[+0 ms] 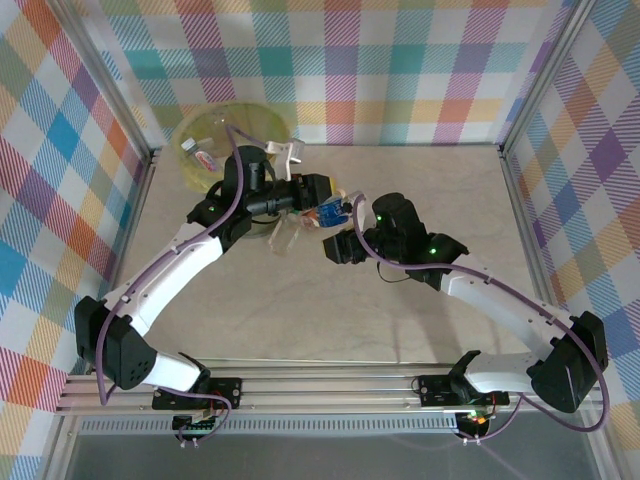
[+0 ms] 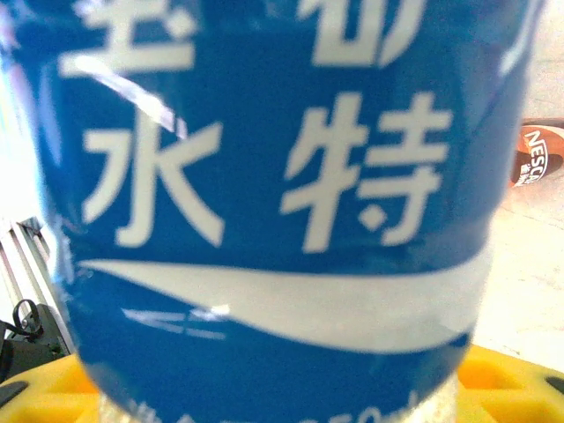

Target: Put the plastic bottles in the bin

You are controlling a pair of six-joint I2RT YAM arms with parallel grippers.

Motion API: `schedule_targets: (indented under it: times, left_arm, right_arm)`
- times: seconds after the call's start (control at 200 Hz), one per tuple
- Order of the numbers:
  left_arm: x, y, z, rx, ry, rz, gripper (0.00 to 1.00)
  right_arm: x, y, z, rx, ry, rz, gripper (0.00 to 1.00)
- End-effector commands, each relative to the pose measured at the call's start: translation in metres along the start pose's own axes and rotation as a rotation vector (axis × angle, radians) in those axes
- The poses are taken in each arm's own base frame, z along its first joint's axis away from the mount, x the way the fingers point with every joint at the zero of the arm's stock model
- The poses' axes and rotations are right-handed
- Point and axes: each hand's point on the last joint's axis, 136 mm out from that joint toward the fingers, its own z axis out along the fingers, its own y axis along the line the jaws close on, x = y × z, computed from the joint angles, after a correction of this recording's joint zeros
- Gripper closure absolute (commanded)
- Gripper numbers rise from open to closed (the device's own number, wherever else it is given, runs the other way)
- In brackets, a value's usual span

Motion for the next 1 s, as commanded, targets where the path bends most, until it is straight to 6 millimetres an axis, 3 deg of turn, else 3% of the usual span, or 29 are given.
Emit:
schedule_targets:
  times: [0.0, 0.335, 0.415, 0.49, 0.59, 0.78, 0.995]
  left_arm:
    - [0.000, -0.016, 0.001, 0.040, 0.016, 0.028, 0.56]
    - [0.000, -0.013, 0.001, 0.018, 0.022, 0.041, 0.81]
    - [-0.006, -0.014, -0.001, 0.001, 0.002, 0.056, 0.86]
    - [-0.013, -0.014, -0.006, -0.025, -0.021, 0.083, 0.89]
    - [-0.030, -0.011, -0.014, -0.095, -0.068, 0.132, 0.94]
    - [-0.071, 0.001, -0.039, -0.236, -0.190, 0.187, 1.00]
    - [-0.144, 0.010, -0.081, -0.372, -0.439, 0.241, 1.00]
  right_arm:
    - [-0.027, 0.015, -0.007, -0.039, -0.075, -0.041, 0.43]
    - [-0.028, 0.014, -0.004, -0.038, -0.074, -0.039, 0.40]
    - [-0.028, 0.014, -0.006, -0.033, -0.072, -0.036, 0.34]
    - [-0.028, 0.012, -0.008, -0.022, -0.073, -0.031, 0.17]
    - [-0.030, 0.012, -0.016, -0.011, -0.084, -0.022, 0.00]
    - [-0.037, 0.019, -0.038, -0.022, -0.122, -0.012, 0.00]
    - [-0.036, 0.016, -0.056, 0.010, -0.155, 0.011, 0.00]
